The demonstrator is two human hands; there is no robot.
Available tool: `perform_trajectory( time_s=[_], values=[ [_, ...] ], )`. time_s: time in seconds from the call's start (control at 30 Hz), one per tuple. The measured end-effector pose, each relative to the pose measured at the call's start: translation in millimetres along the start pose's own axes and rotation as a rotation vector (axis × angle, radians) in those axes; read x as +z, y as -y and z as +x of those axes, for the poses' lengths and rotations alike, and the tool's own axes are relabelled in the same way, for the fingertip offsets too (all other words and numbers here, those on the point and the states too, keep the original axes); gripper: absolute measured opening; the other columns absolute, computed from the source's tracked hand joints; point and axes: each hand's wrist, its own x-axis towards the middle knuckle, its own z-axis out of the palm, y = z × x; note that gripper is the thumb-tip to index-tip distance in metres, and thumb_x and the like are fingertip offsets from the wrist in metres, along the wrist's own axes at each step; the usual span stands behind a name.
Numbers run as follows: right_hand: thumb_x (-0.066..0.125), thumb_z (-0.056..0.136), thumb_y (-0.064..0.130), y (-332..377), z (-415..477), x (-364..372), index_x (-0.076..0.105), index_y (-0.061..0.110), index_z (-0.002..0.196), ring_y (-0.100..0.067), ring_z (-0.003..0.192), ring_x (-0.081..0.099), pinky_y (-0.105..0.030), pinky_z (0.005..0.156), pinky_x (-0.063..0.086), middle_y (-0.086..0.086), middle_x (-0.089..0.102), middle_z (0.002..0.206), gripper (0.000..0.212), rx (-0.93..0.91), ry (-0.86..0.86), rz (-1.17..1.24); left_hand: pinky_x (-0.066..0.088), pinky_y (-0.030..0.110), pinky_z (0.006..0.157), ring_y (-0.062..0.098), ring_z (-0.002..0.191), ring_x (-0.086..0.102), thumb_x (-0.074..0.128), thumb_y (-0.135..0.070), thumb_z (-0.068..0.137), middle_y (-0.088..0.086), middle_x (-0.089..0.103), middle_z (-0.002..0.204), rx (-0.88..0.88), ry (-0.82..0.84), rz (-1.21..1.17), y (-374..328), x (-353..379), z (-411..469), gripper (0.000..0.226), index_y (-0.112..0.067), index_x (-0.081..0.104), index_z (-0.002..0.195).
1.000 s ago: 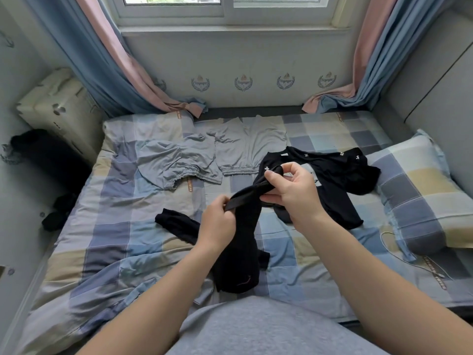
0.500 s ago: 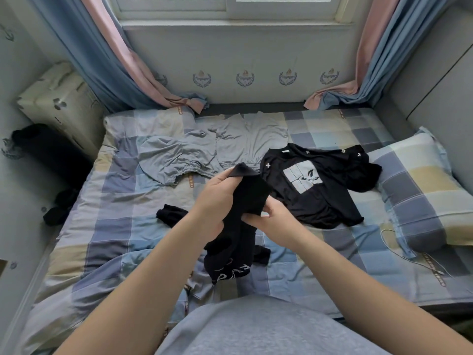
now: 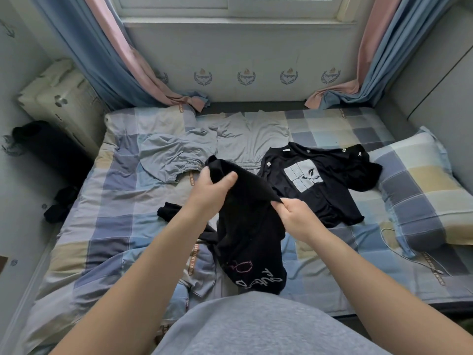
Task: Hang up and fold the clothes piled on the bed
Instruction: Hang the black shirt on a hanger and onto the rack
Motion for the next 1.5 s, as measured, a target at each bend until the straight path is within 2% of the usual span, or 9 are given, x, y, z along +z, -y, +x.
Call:
perform_trajectory(
  time_s=[0.13,0.3,0.53,0.67,0.87,1.03,1.17,1.27,1.5],
  values=[
    [0.049,0.104,0.042,30,-1,-16,0.029,0.016,0.061,-0.011,0.053,0.033,-0.036,0.057,0.028,0.01,0.033,0.053,0.054,-0.15,-0.102,0.025,0.031,0.048,0.118,0.022,0.143,0.034,0.073,-0.058,0.072,-0.004,0.038,0.153,0.048,-0.021,0.406,14,11,-11,0.096,-0.029,0.03,0.153],
    [0.051,0.101,0.046,70,-5,-33,0.029,0.017,0.057,-0.007,0.048,0.028,-0.025,0.049,0.024,0.009,0.029,0.05,0.057,-0.308,-0.174,0.189,0.045,0.034,0.082,0.008,0.099,0.056,0.06,-0.081,0.064,-0.016,0.055,0.104,0.209,0.089,0.803,16,33,-32,0.057,-0.037,0.052,0.099],
    [0.05,0.105,0.026,89,-10,-34,0.061,-0.01,0.085,-0.017,0.064,0.07,-0.032,0.057,0.058,-0.006,0.069,0.068,0.043,-0.264,-0.129,0.58,0.056,0.048,0.082,0.019,0.087,0.068,0.06,-0.035,0.096,-0.003,0.073,0.09,0.218,0.124,0.476,22,43,-28,0.014,-0.023,0.067,0.096],
    [0.056,0.101,0.011,64,-11,-25,0.064,-0.001,0.11,-0.011,0.093,0.07,-0.025,0.079,0.055,-0.015,0.072,0.104,0.017,-0.237,-0.096,0.51,0.057,0.054,0.087,0.037,0.1,0.07,0.053,-0.017,0.104,0.017,0.074,0.103,0.125,0.105,0.051,19,25,-21,0.018,-0.009,0.069,0.106],
    [0.066,0.097,0.016,-5,-23,27,0.058,0.013,0.132,-0.014,0.126,0.056,-0.032,0.112,0.041,-0.003,0.064,0.131,0.036,-0.009,0.22,0.237,0.06,0.03,0.071,0.021,0.091,0.075,0.052,-0.025,0.105,0.005,0.078,0.102,-0.003,0.166,-0.372,9,17,-22,0.018,-0.018,0.068,0.109],
    [0.059,0.101,0.016,-27,-21,51,0.065,0.004,0.119,-0.024,0.11,0.067,-0.048,0.099,0.051,-0.008,0.072,0.113,0.022,0.088,0.199,0.211,0.058,0.036,0.08,0.024,0.101,0.073,0.06,-0.036,0.094,0.008,0.076,0.111,0.019,0.233,-0.38,2,12,-24,0.03,-0.016,0.069,0.114],
    [0.072,0.092,0.024,-14,-19,45,0.054,0.033,0.127,0.012,0.11,0.057,-0.021,0.09,0.052,0.028,0.061,0.116,0.04,0.001,0.171,0.264,0.054,0.043,0.092,0.028,0.108,0.071,0.056,-0.032,0.1,0.011,0.074,0.115,0.015,0.229,-0.395,4,6,-26,0.029,-0.013,0.068,0.117],
    [0.069,0.094,0.027,-5,-15,44,0.058,0.035,0.126,0.022,0.105,0.054,-0.005,0.075,0.043,0.032,0.062,0.11,0.035,-0.059,0.165,0.182,0.055,0.044,0.094,0.031,0.111,0.069,0.052,-0.028,0.103,0.015,0.073,0.117,-0.006,0.256,-0.443,6,5,-27,0.029,-0.009,0.067,0.119],
    [0.059,0.099,0.012,-5,-17,47,0.076,0.018,0.108,-0.013,0.088,0.07,-0.03,0.084,0.054,0.004,0.076,0.094,0.02,-0.097,0.03,0.141,0.059,0.039,0.088,0.03,0.109,0.07,0.052,-0.029,0.104,0.014,0.073,0.116,-0.034,0.269,-0.477,7,1,-30,0.029,-0.009,0.066,0.12]
  ],
)
